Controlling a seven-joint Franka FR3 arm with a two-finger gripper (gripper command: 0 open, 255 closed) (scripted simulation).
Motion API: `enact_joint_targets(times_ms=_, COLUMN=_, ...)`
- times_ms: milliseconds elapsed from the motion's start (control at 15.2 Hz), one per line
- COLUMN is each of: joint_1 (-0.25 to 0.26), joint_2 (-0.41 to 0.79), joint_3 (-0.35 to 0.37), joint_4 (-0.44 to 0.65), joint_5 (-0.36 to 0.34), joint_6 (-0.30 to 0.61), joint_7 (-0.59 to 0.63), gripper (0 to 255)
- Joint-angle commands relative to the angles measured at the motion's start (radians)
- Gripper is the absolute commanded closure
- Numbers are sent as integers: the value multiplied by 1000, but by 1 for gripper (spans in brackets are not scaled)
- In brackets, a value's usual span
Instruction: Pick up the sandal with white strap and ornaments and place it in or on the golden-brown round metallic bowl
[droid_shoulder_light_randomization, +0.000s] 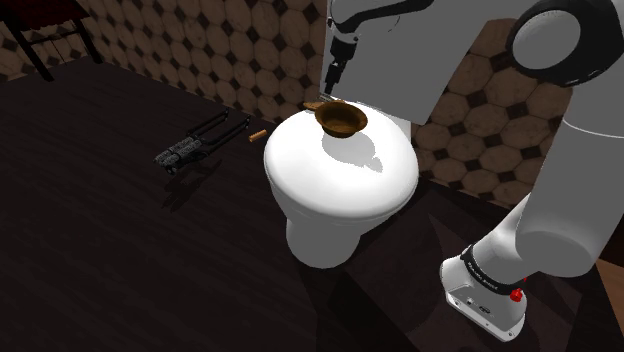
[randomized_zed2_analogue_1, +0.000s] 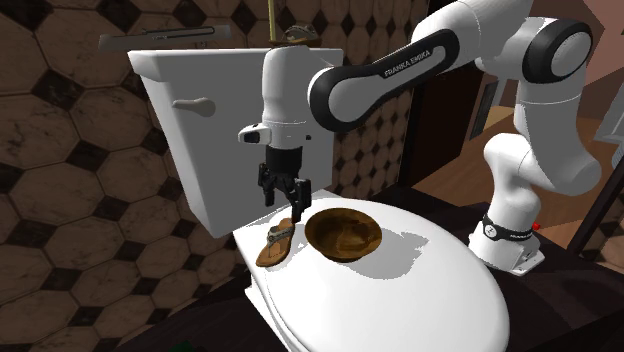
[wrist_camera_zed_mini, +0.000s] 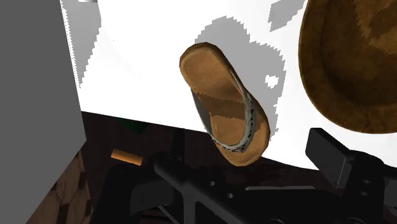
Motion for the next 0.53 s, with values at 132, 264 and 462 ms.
enact_joint_targets(times_ms=132, joint_1=-6, joint_2=65, joint_3=9, joint_4=48, joint_5=11, joint_6=13, joint_7=-22, gripper=0)
enact_joint_targets(times_ms=264, joint_1=-5, joint_2=76, joint_3=11, joint_4=37, joint_5=14, joint_6=34, joint_7=-24, gripper=0)
enact_joint_targets(times_ms=462, joint_1=-5, joint_2=97, joint_3=14, joint_4=21, joint_5=20, joint_6=72, joint_7=-28, gripper=0)
